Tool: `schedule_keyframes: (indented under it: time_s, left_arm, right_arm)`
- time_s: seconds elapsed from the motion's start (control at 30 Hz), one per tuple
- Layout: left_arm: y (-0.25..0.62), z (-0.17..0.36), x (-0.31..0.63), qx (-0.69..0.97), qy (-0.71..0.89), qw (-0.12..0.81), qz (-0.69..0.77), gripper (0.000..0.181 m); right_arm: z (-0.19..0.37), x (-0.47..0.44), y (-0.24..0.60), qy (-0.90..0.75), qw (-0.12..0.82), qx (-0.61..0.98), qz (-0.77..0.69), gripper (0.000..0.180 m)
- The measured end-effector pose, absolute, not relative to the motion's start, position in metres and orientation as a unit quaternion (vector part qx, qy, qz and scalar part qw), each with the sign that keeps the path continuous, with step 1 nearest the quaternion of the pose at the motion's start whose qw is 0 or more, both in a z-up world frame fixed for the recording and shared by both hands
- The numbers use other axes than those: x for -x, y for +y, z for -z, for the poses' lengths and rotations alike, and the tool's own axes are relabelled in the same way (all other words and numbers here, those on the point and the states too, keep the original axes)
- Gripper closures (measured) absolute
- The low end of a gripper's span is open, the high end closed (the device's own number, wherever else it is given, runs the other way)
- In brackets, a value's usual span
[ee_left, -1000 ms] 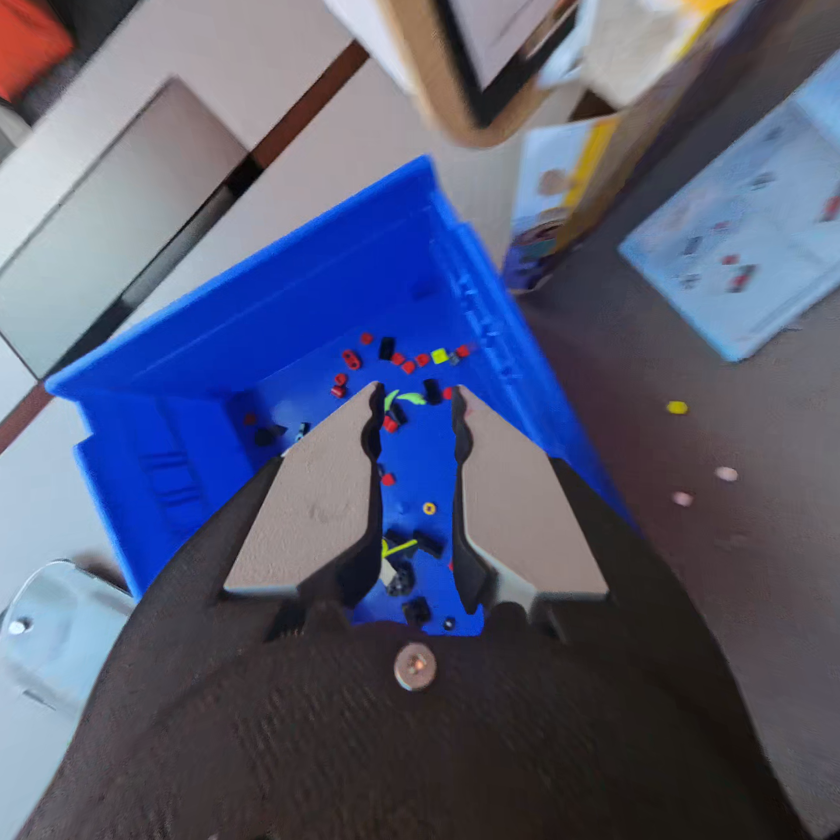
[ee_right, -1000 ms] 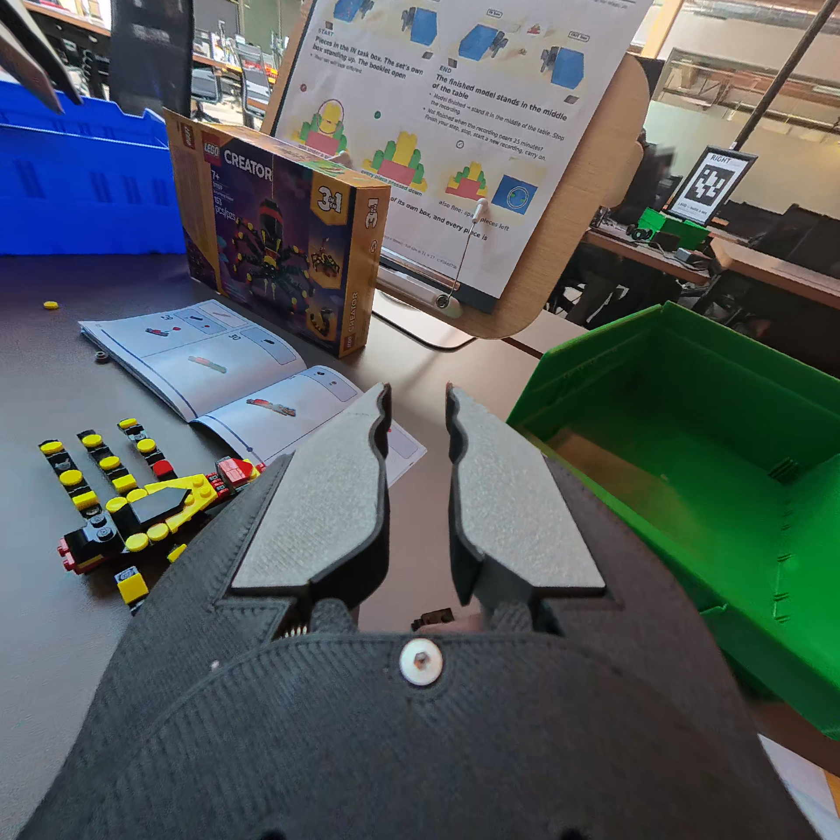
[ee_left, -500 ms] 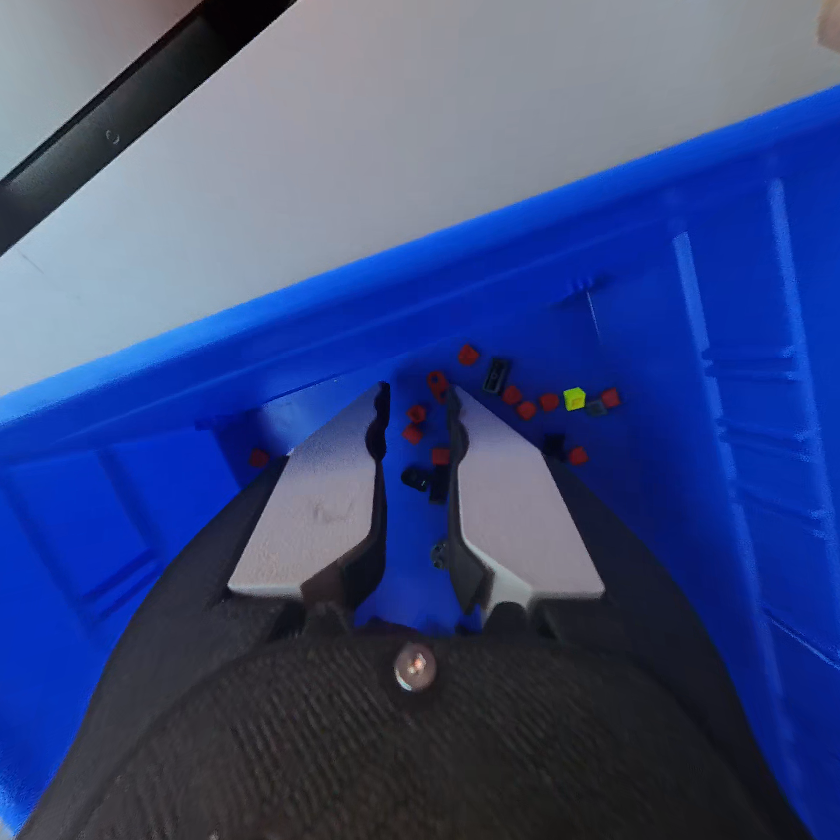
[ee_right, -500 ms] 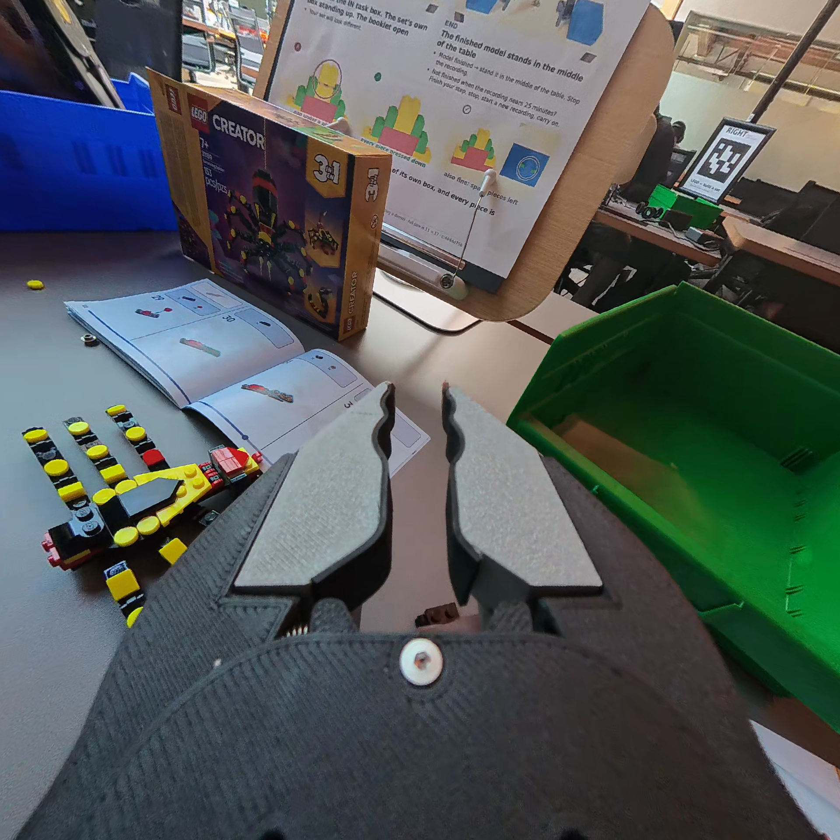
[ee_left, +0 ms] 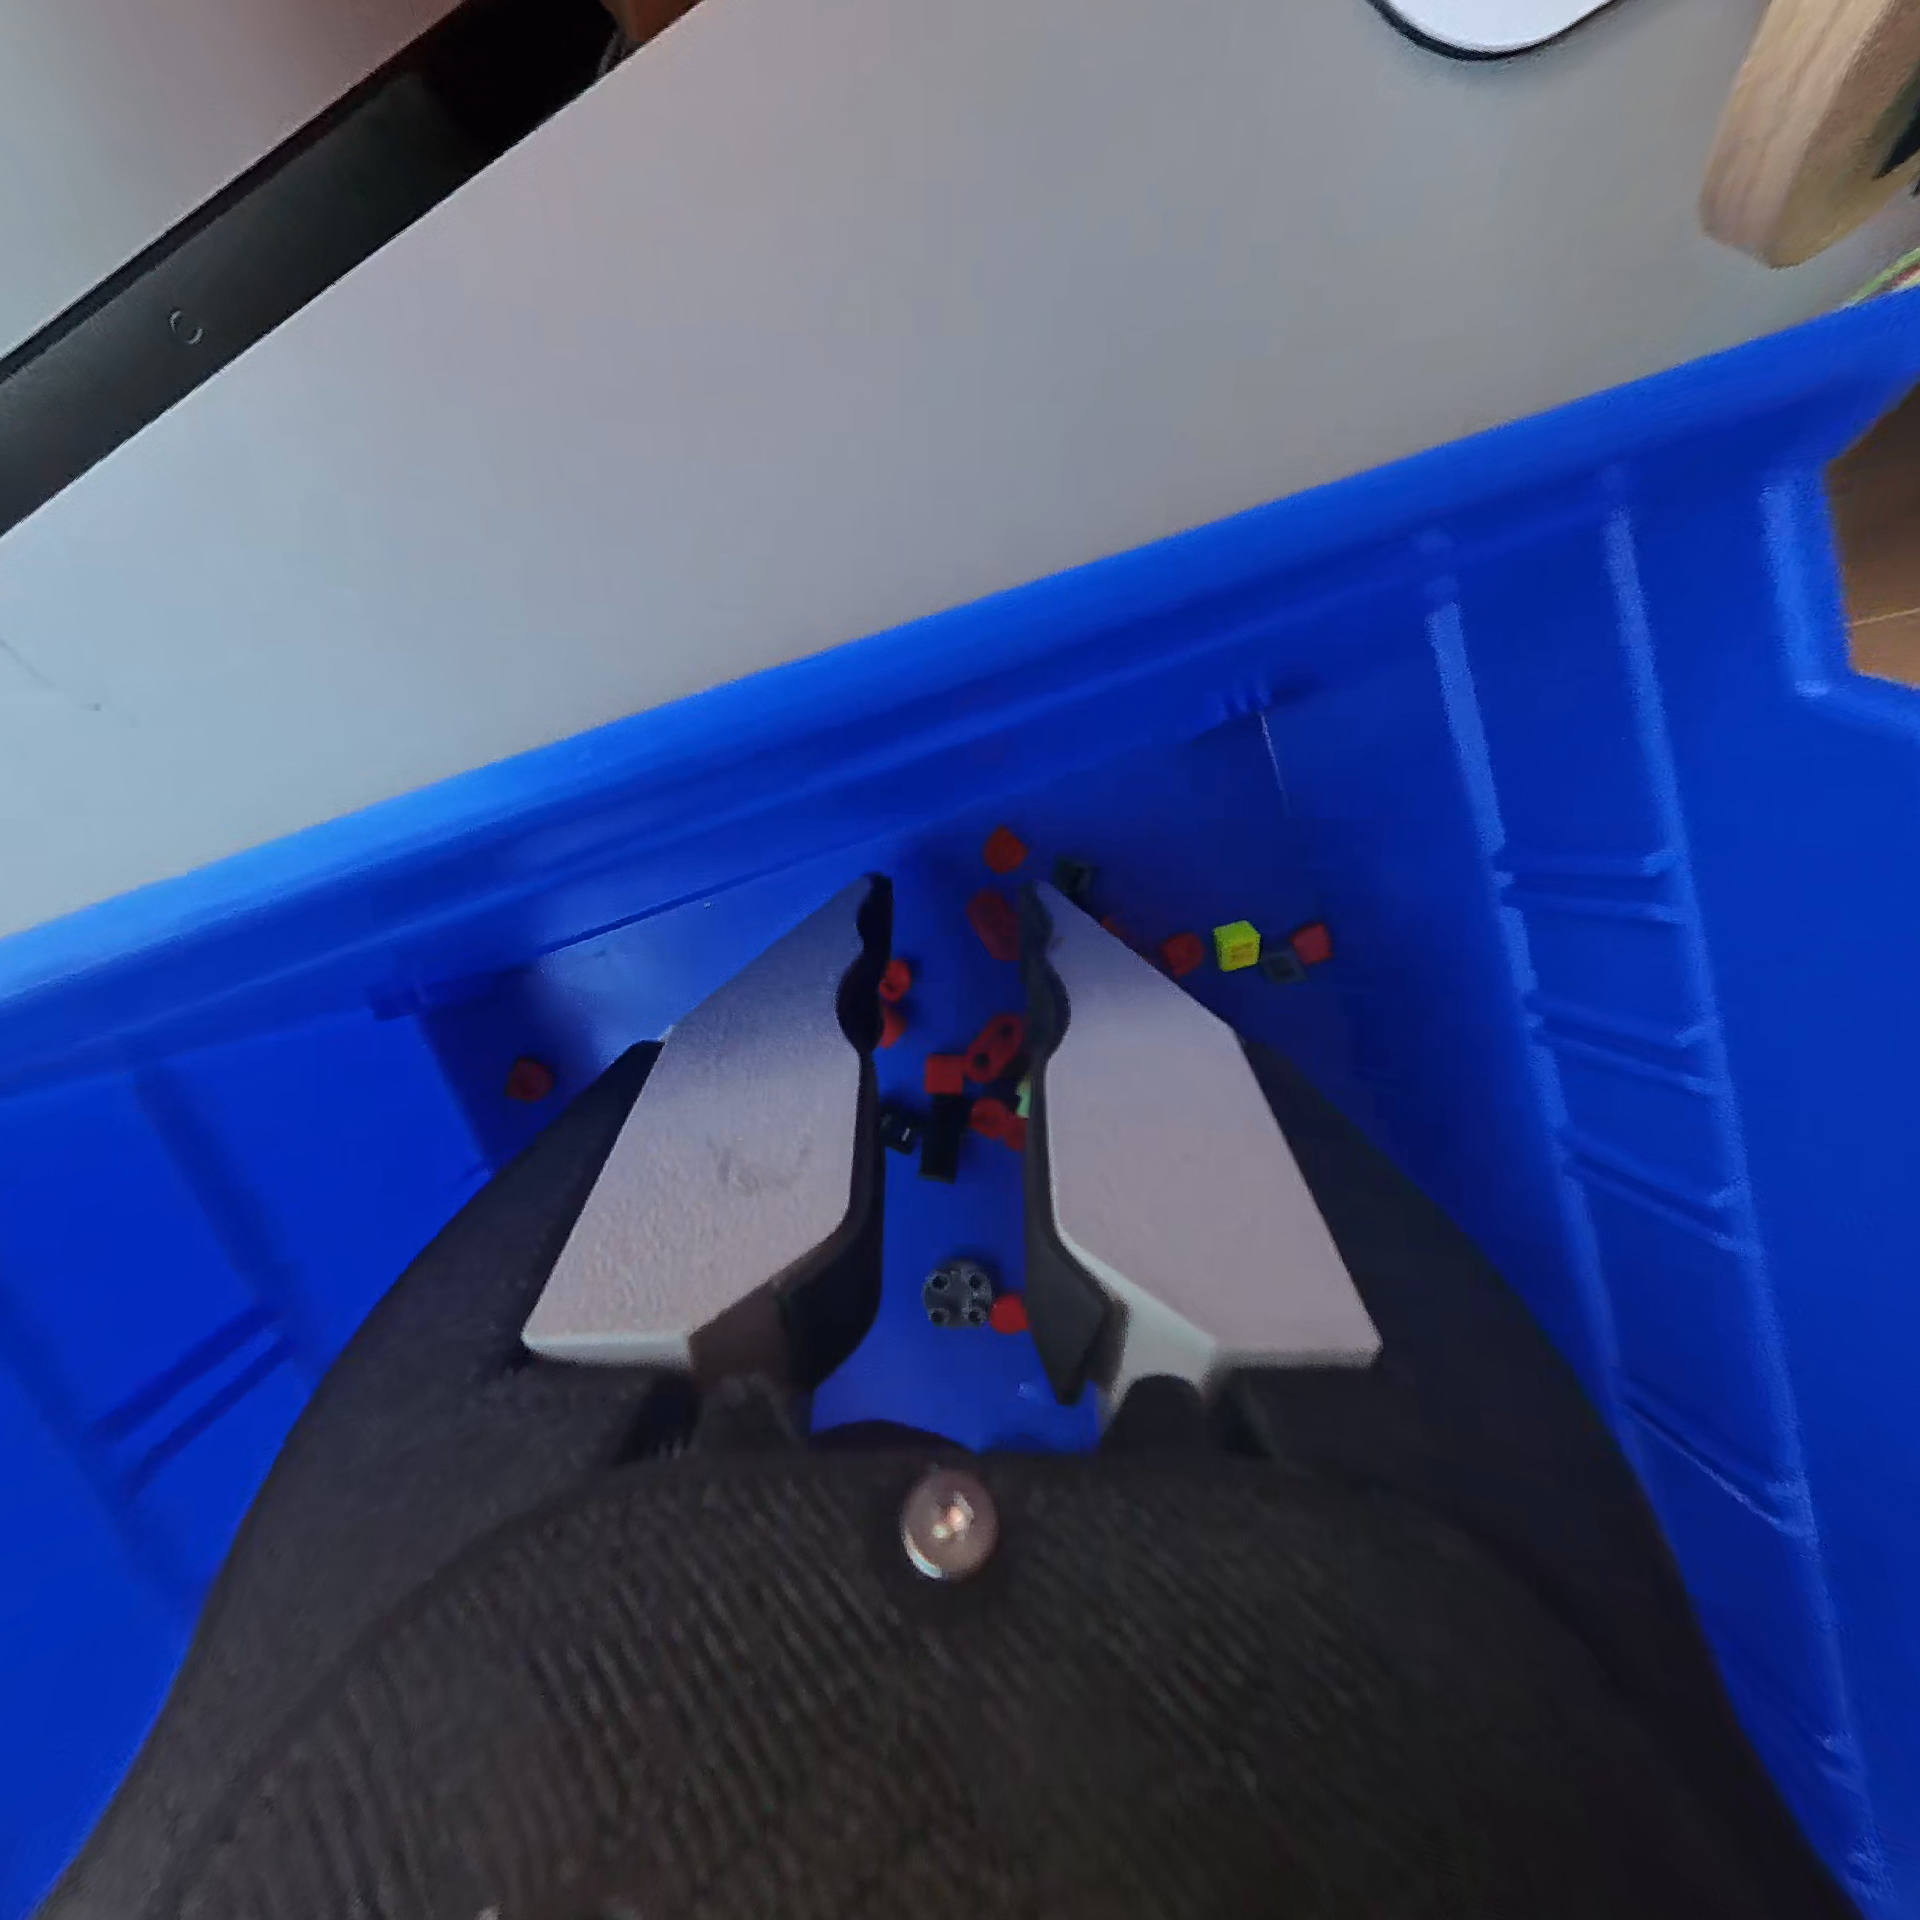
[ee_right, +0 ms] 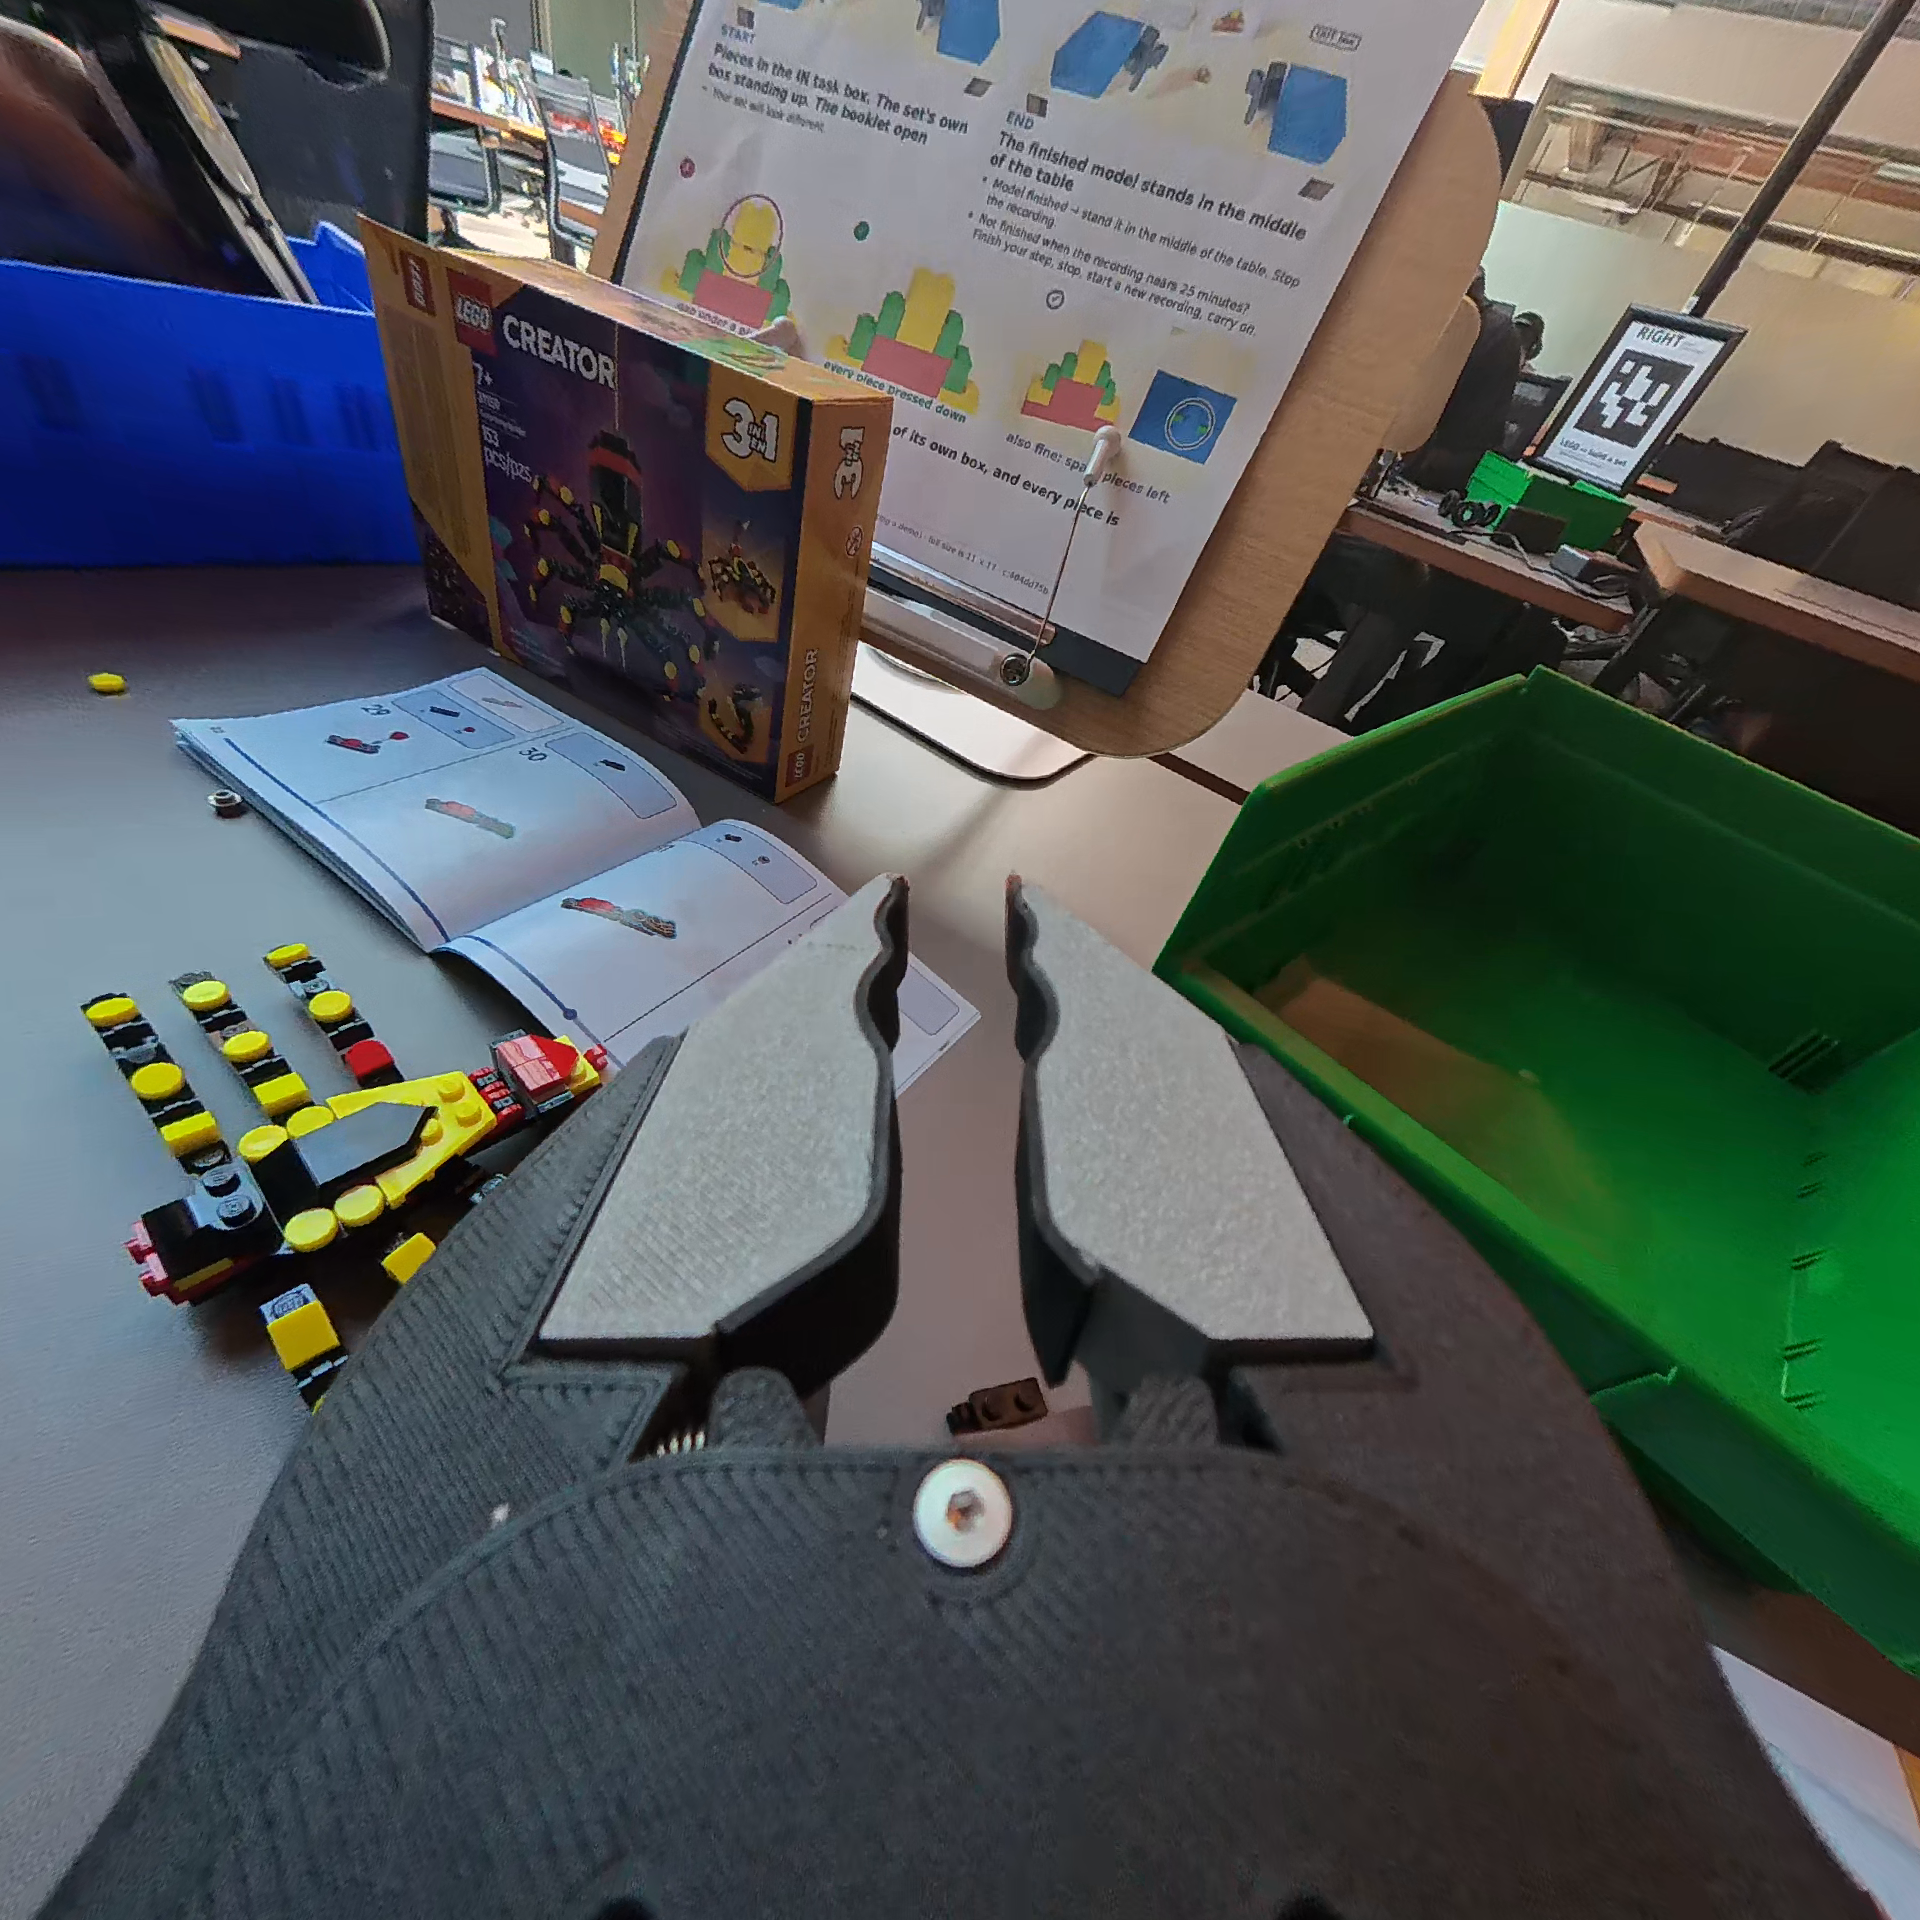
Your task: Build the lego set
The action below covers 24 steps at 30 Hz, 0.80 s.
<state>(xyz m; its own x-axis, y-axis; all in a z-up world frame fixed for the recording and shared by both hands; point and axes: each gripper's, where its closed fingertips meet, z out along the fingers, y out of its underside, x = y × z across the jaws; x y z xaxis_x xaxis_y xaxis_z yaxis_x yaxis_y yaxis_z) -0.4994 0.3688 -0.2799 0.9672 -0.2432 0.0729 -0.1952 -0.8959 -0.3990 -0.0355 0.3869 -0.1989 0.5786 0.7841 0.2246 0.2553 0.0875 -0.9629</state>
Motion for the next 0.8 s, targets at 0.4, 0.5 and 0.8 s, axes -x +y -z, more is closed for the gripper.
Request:
schedule_keyframes:
  time_s: [0.4,0.5,0.8]
  left_arm:
    - [0.366,0.288,0.499,0.976,0.129,0.172,0.031,0.158]
    - [0.362,0.289,0.498,0.977,0.137,0.162,0.033,0.157]
    - [0.361,0.291,0.504,0.977,0.151,0.153,0.014,0.168]
  right_arm:
    - [0.199,0.036,0.386,-0.407,0.616,0.639,-0.213,0.167]
    - [0.201,0.037,0.387,-0.408,0.613,0.641,-0.215,0.167]
    - [0.201,0.037,0.386,-0.409,0.614,0.641,-0.211,0.168]
